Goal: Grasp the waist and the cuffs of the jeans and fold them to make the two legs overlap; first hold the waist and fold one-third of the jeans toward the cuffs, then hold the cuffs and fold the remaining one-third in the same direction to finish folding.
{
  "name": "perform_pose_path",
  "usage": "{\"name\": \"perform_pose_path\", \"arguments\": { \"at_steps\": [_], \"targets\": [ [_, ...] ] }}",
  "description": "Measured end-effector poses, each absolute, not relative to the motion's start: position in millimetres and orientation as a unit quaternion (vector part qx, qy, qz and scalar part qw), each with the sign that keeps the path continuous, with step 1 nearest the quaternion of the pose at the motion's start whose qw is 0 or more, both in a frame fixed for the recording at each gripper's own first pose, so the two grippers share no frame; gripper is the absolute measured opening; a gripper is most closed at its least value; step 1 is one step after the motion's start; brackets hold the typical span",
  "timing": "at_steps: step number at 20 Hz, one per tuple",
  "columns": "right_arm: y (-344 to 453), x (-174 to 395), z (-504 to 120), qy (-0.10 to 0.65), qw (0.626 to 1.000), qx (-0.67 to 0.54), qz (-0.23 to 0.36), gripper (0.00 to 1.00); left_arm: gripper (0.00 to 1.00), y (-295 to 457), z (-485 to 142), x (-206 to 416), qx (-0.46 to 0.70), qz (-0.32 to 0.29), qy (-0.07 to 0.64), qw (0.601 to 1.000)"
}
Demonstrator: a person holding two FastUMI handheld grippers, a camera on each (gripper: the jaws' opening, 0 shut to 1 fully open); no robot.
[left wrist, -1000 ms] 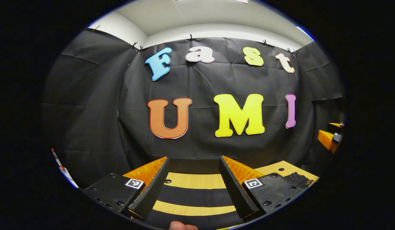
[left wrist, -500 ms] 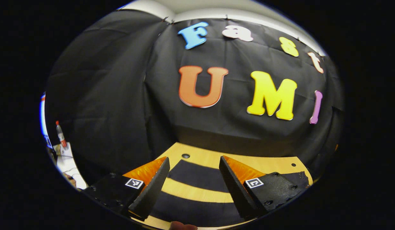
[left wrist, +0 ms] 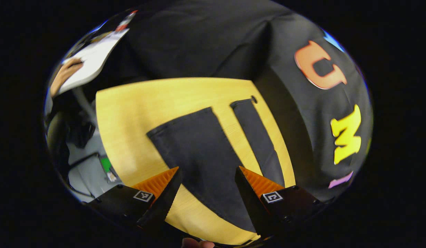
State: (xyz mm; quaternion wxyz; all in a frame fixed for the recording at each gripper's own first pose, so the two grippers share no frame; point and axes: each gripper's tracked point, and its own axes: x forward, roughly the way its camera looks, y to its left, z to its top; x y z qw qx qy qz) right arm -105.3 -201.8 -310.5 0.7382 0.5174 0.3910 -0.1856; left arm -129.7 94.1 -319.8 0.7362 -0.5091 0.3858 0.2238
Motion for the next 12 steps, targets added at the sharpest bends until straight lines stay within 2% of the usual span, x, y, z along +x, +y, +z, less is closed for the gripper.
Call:
{"name": "perform_pose_path", "arguments": {
  "at_steps": [2, 5, 6, 7, 10, 11, 12],
  "targets": [
    [-200.1, -108.6, -325.8, 0.402, 0.713, 0.541, -0.192, 0.98, 0.99, 83.4, -325.5, -138.1, -0.545, 0.240, 0.392, 0.701],
    [-196.8, -111.2, -336.9, 0.411, 0.691, 0.560, -0.200, 0.98, 0.99, 93.1, -341.4, -139.9, -0.565, 0.263, 0.389, 0.679],
    [-196.7, -110.9, -340.0, 0.414, 0.687, 0.562, -0.202, 0.92, 0.99, 94.3, -346.8, -138.4, -0.565, 0.269, 0.388, 0.677],
    [-196.9, -109.4, -342.0, 0.416, 0.684, 0.563, -0.204, 0.98, 0.99, 98.8, -351.8, -136.2, -0.562, 0.274, 0.385, 0.679],
    [-198.0, -106.8, -346.6, 0.415, 0.681, 0.567, -0.208, 0.98, 0.99, 105.4, -356.2, -119.2, -0.556, 0.264, 0.370, 0.696],
    [-199.6, -106.4, -349.7, 0.415, 0.680, 0.568, -0.209, 0.92, 0.99, 106.5, -355.6, -112.1, -0.556, 0.258, 0.361, 0.703],
    [-201.6, -104.4, -353.1, 0.413, 0.677, 0.571, -0.210, 0.98, 0.99, 105.2, -356.2, -104.1, -0.559, 0.250, 0.352, 0.708]
  ]
}}
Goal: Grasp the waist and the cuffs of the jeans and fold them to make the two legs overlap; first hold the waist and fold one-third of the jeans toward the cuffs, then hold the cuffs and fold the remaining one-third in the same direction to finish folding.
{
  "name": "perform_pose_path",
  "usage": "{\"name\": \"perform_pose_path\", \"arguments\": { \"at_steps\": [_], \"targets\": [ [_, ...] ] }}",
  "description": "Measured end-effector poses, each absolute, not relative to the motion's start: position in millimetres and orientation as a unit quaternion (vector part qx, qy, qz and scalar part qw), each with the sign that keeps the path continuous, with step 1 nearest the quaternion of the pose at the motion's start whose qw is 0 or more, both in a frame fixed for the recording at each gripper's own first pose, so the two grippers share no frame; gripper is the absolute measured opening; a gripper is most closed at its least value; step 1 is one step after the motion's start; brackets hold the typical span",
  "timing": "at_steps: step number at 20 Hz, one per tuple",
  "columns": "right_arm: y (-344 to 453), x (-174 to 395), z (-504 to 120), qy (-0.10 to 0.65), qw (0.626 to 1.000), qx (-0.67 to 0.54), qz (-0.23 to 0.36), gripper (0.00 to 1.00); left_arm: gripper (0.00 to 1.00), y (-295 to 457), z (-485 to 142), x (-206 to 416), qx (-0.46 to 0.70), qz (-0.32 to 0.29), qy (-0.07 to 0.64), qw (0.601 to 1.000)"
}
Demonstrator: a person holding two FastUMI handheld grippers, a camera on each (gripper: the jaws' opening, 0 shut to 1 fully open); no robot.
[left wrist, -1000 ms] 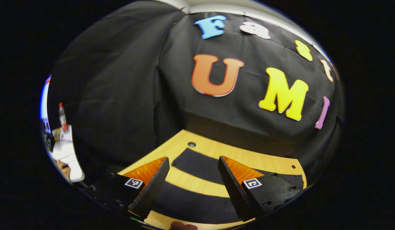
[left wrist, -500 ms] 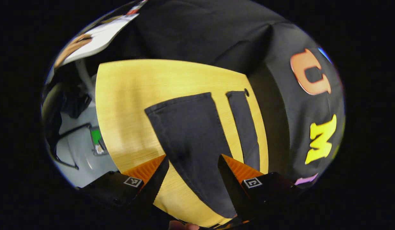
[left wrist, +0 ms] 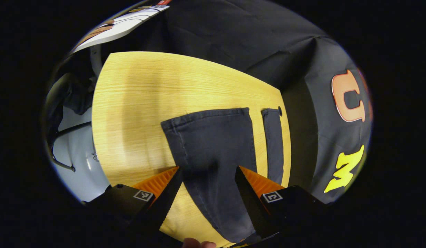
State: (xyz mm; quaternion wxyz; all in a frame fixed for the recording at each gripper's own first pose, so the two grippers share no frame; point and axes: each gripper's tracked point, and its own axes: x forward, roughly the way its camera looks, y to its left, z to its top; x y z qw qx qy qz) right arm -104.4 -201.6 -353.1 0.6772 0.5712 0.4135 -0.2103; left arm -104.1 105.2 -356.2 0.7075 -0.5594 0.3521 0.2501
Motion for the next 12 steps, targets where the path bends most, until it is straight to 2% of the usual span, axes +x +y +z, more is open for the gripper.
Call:
{"name": "perform_pose_path", "arguments": {
  "at_steps": [4, 5, 6, 9, 10, 11, 12],
  "targets": [
    [-209.1, -84.0, -377.4, 0.399, 0.658, 0.597, -0.229, 0.98, 0.99, 103.4, -352.2, -78.5, -0.585, 0.228, 0.308, 0.715],
    [-212.7, -79.3, -383.9, 0.395, 0.654, 0.601, -0.235, 0.92, 1.00, 104.2, -352.0, -75.3, -0.592, 0.226, 0.303, 0.712],
    [-216.4, -75.1, -390.5, 0.391, 0.652, 0.603, -0.241, 0.92, 1.00, 105.4, -351.9, -74.9, -0.599, 0.226, 0.298, 0.708],
    [-222.8, -57.0, -393.7, 0.380, 0.652, 0.610, -0.240, 0.92, 0.93, 106.7, -355.3, -69.6, -0.608, 0.230, 0.300, 0.698],
    [-223.0, -49.6, -394.7, 0.379, 0.654, 0.609, -0.241, 0.95, 1.00, 105.6, -355.0, -69.7, -0.606, 0.229, 0.302, 0.699],
    [-223.4, -43.7, -396.0, 0.379, 0.655, 0.607, -0.243, 0.95, 0.91, 105.1, -355.4, -68.4, -0.602, 0.229, 0.304, 0.701],
    [-221.7, -40.0, -396.6, 0.380, 0.656, 0.604, -0.245, 0.95, 0.90, 103.2, -356.0, -63.8, -0.599, 0.228, 0.307, 0.703]
  ]
}}
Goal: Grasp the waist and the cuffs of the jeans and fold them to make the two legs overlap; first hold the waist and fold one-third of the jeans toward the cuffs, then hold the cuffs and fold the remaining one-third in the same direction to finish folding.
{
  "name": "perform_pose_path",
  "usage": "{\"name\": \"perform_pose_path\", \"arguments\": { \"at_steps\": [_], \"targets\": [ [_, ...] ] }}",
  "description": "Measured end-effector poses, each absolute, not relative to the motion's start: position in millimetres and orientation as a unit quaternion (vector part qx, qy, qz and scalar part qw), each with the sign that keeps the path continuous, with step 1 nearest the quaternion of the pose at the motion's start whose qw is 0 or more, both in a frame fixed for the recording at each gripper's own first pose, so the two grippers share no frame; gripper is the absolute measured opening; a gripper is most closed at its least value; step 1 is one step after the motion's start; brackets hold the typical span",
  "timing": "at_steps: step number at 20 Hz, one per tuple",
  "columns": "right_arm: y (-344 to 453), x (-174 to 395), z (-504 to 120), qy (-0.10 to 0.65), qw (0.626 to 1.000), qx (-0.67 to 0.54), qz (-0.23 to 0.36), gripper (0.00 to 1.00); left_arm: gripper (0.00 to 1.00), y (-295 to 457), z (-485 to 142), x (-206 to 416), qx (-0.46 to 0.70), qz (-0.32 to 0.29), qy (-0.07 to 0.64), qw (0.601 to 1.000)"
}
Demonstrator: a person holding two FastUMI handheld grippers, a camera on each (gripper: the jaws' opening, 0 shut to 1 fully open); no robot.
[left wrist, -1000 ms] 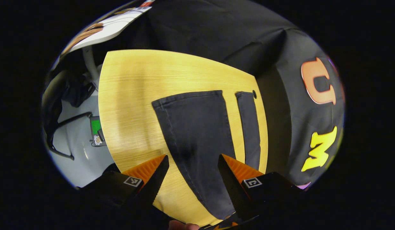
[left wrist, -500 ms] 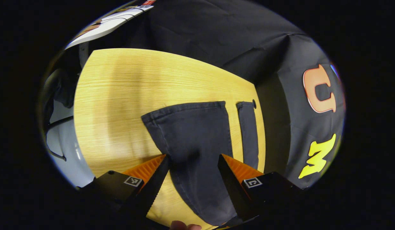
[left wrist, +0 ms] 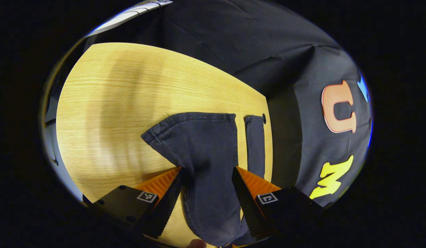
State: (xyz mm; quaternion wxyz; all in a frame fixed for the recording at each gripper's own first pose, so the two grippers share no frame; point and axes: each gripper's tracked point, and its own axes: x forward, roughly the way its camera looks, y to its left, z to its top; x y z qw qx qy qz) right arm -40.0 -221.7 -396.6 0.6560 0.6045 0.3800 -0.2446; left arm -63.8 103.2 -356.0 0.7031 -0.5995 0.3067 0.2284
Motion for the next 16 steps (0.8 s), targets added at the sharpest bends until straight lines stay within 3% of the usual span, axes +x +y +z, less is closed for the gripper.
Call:
{"name": "perform_pose_path", "arguments": {
  "at_steps": [3, 4, 5, 7, 10, 11, 12, 13, 15, 16],
  "targets": [
    [-217.4, -29.3, -399.8, 0.392, 0.668, 0.583, -0.246, 0.92, 0.87, 99.0, -357.6, -50.5, -0.588, 0.225, 0.313, 0.711],
    [-217.1, -28.6, -402.9, 0.401, 0.671, 0.571, -0.251, 0.95, 0.99, 98.0, -359.6, -46.2, -0.584, 0.223, 0.314, 0.714],
    [-217.9, -28.5, -407.5, 0.408, 0.671, 0.562, -0.260, 0.88, 0.84, 96.1, -358.9, -41.7, -0.582, 0.218, 0.316, 0.717],
    [-222.1, -30.1, -409.4, 0.409, 0.661, 0.563, -0.281, 0.67, 0.80, 91.1, -359.2, -36.8, -0.580, 0.209, 0.321, 0.719],
    [-227.0, -42.1, -415.0, 0.419, 0.643, 0.566, -0.302, 0.50, 0.68, 83.8, -360.1, -31.9, -0.578, 0.195, 0.331, 0.720],
    [-228.4, -43.6, -415.3, 0.420, 0.637, 0.572, -0.301, 0.31, 0.60, 82.4, -357.9, -32.1, -0.578, 0.191, 0.332, 0.720],
    [-227.4, -41.4, -416.7, 0.420, 0.633, 0.578, -0.299, 0.13, 0.47, 83.0, -361.8, -29.1, -0.572, 0.197, 0.338, 0.721],
    [-232.3, -44.4, -415.6, 0.426, 0.629, 0.577, -0.300, 0.14, 0.37, 84.4, -367.8, -31.2, -0.565, 0.207, 0.350, 0.718],
    [-226.8, -40.5, -417.8, 0.432, 0.623, 0.579, -0.300, 0.01, 0.18, 83.4, -372.0, -35.7, -0.555, 0.211, 0.371, 0.714],
    [-227.4, -41.6, -413.1, 0.436, 0.625, 0.575, -0.297, 0.01, 0.14, 82.8, -368.4, -33.9, -0.553, 0.209, 0.374, 0.714]
  ]
}}
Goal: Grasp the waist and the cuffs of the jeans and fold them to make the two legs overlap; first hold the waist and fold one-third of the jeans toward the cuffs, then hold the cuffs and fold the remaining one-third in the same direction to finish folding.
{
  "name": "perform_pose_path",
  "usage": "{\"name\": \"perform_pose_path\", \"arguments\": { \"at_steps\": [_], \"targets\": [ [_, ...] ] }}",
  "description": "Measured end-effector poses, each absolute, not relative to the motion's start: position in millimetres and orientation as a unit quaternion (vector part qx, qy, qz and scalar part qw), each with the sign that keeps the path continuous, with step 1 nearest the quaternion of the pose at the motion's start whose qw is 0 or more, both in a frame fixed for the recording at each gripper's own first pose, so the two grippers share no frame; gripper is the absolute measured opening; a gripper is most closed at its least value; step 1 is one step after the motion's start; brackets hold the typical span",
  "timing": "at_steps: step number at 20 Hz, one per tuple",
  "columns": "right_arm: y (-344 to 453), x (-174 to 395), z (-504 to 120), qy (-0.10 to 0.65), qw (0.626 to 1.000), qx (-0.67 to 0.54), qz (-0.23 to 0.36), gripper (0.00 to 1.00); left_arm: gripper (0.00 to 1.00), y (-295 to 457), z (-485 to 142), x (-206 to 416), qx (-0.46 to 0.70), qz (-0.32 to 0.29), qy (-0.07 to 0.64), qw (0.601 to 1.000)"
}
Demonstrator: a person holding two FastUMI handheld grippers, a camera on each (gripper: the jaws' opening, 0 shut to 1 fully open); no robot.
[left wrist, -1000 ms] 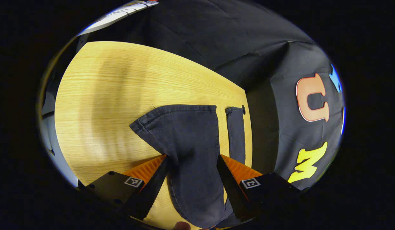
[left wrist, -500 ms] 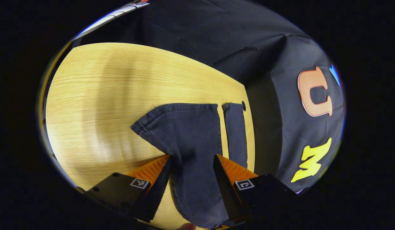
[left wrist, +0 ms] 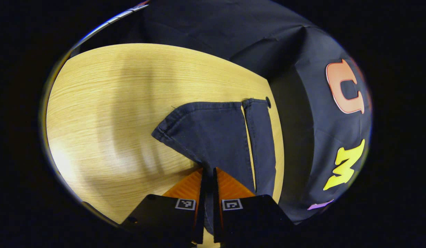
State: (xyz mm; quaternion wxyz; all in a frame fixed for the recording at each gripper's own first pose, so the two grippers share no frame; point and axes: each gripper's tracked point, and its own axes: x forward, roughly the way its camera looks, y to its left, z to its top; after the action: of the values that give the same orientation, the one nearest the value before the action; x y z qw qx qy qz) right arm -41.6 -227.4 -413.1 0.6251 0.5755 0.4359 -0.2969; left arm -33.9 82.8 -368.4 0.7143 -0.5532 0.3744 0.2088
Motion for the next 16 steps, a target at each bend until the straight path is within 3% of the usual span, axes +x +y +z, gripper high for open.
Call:
{"name": "perform_pose_path", "arguments": {
  "at_steps": [1, 3, 5, 6, 7, 8, 16],
  "targets": [
    [-227.7, -41.1, -409.3, 0.439, 0.630, 0.569, -0.294, 0.05, 0.09, 83.1, -362.3, -32.3, -0.552, 0.207, 0.378, 0.714],
    [-228.0, -39.6, -390.0, 0.435, 0.637, 0.573, -0.278, 0.01, 0.05, 87.0, -361.4, -46.2, -0.527, 0.231, 0.420, 0.702],
    [-224.3, -36.3, -364.0, 0.429, 0.644, 0.577, -0.261, 0.05, 0.04, 85.0, -342.5, -39.8, -0.542, 0.230, 0.420, 0.691],
    [-222.0, -31.3, -347.9, 0.425, 0.649, 0.579, -0.252, 0.01, 0.04, 84.6, -331.6, -30.6, -0.550, 0.226, 0.414, 0.689],
    [-221.4, -26.7, -333.6, 0.420, 0.654, 0.580, -0.243, 0.05, 0.04, 84.7, -319.7, -25.2, -0.555, 0.222, 0.409, 0.689],
    [-221.5, -22.3, -321.0, 0.415, 0.661, 0.579, -0.235, 0.01, 0.04, 85.4, -311.2, -22.8, -0.559, 0.219, 0.404, 0.690],
    [-217.7, 28.2, -270.6, 0.406, 0.692, 0.567, -0.187, 0.00, 0.04, 90.8, -270.5, 19.4, -0.607, 0.217, 0.407, 0.647]
  ]
}}
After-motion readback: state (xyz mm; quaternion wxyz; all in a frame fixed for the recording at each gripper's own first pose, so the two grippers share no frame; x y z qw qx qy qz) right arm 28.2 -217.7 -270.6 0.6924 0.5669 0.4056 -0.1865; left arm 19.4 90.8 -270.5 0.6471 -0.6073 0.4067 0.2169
